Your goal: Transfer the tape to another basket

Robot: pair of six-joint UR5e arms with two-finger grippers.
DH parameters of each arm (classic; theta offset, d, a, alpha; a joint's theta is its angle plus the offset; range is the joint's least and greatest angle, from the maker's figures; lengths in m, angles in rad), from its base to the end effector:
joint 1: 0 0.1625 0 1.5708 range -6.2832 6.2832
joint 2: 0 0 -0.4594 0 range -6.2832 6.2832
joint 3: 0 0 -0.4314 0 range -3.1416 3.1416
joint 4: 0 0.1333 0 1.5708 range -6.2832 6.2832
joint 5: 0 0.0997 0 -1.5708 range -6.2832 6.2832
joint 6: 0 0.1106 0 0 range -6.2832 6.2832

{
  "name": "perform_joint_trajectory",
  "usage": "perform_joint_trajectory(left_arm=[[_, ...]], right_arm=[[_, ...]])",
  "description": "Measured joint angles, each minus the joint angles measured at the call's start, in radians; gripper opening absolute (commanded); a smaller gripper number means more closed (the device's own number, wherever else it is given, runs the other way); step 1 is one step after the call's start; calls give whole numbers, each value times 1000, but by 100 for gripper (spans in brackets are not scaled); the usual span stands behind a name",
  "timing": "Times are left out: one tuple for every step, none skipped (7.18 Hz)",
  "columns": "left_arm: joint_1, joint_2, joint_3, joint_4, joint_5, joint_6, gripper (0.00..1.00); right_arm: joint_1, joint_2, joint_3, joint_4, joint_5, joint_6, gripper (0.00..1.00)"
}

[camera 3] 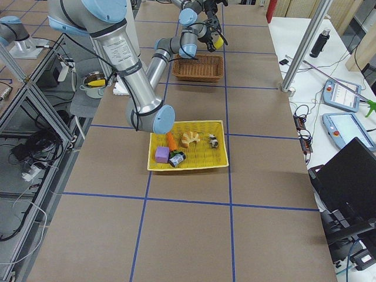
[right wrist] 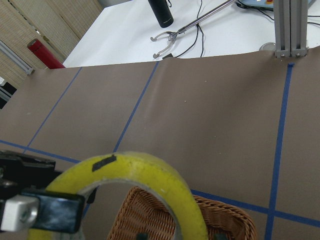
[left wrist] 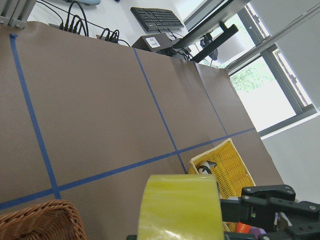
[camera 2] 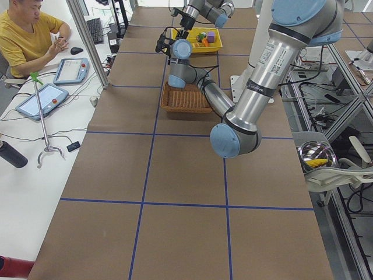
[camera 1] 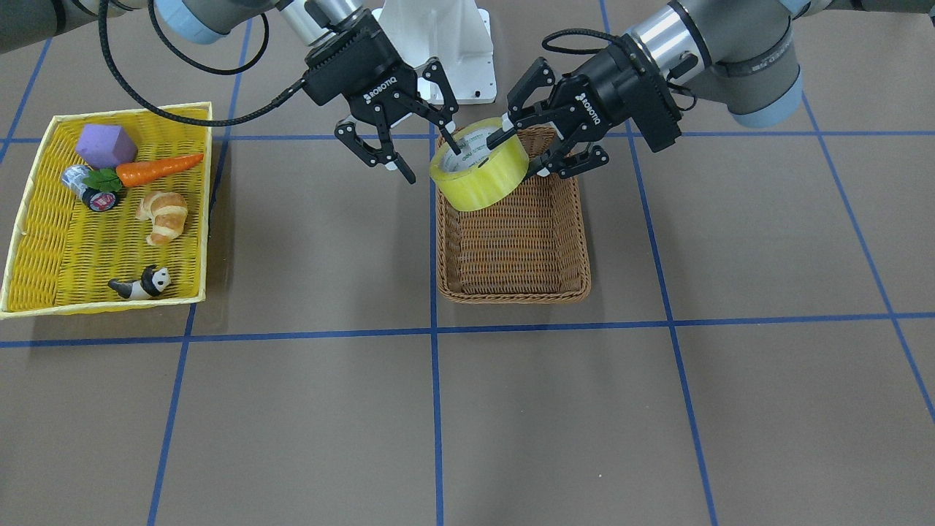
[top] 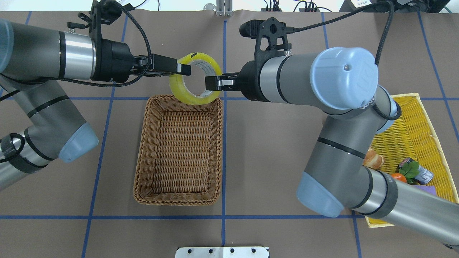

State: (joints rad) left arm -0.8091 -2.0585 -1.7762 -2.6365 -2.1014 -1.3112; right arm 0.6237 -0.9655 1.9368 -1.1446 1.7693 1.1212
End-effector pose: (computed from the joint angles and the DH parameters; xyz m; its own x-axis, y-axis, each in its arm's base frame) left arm 0.3735 -0.5036 0.1769 -0.0525 0.3759 -0.9252 0.3048 0.8883 0.3436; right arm -0.4453 -0.4577 0.1046 0.3064 -0.3045 0.9019 -0.3128 0.8626 0.3975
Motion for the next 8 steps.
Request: perform_joint_trajectory(left_arm=[[0,6,1,-5,6,-11,0],[1,20,5,-21,8,-45,0],[6,43,12,-48,9,-121,0],[14,66,20,-73,10,-197,0],[34,86,29,-84,21,-239,0],[69,104,34,-90,56,-255,0],[118,128,36,-99,117,-258,0],[169,154,37,-107,182,-258,0]], right_arm=[[95,-36,-5,-29,144,0,100],[192,-59,-23,-87,249,-28,100],[265,-71,-50,-166,295,-91,100],[328,-81,-75,-269,317,-177,100],[392,-96,-93,-380,336,-304,100],[456,-120,-104,-484,352,-482,100],[535,-155,-112,-578,370,-688,100],[629,-202,-122,-650,399,-895,100]])
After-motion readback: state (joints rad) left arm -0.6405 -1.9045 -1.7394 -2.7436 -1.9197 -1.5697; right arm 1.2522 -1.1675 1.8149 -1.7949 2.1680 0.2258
